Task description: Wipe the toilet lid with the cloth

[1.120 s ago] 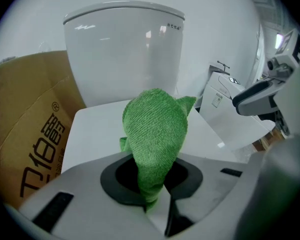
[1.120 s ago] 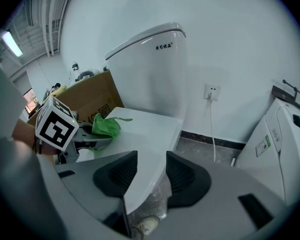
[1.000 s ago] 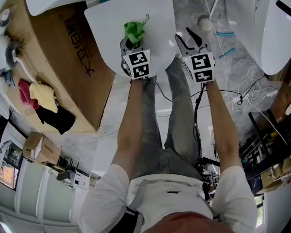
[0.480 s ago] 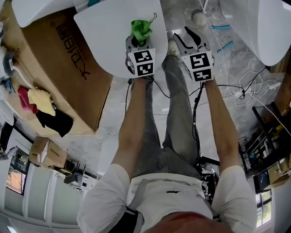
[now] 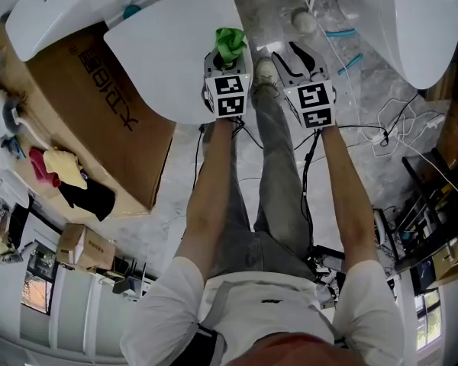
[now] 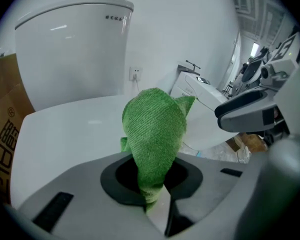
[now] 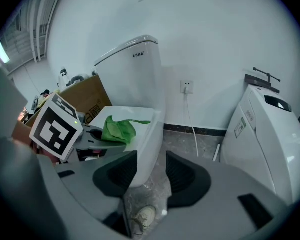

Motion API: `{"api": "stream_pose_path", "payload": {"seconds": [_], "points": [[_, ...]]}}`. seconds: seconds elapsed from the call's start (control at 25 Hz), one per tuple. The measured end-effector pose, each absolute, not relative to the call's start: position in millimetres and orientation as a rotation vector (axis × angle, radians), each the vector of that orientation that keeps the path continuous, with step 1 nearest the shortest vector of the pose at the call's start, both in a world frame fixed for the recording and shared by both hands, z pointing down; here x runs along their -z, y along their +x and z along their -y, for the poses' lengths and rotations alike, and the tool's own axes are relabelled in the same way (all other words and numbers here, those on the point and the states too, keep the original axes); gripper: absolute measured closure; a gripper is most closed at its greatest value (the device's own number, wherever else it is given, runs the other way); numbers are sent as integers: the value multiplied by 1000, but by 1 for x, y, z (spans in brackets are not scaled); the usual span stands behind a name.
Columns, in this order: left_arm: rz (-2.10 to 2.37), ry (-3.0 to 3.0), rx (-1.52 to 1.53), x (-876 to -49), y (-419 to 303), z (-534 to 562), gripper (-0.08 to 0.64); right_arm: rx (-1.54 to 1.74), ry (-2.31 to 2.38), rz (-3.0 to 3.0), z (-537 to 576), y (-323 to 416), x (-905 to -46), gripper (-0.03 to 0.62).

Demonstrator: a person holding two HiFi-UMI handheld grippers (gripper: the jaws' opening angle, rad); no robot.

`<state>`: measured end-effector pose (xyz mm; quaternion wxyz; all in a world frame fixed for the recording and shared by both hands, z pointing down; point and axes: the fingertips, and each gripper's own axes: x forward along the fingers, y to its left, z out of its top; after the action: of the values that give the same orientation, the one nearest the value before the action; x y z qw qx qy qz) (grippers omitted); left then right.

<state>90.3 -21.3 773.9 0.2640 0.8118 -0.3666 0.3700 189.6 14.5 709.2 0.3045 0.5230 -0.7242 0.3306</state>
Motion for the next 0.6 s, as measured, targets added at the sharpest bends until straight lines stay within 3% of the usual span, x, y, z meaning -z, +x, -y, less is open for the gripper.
{"api": "stream_pose_path", "payload": {"seconds": [0.36,0.6], "points": [[853,2223,-837,-750,133,-1,477,-887,1418,1892,-28,197,-706,399],[863,2150,-850,-764,115,-22,477,-881,1400,1891,-39,189,-707,399]]}}
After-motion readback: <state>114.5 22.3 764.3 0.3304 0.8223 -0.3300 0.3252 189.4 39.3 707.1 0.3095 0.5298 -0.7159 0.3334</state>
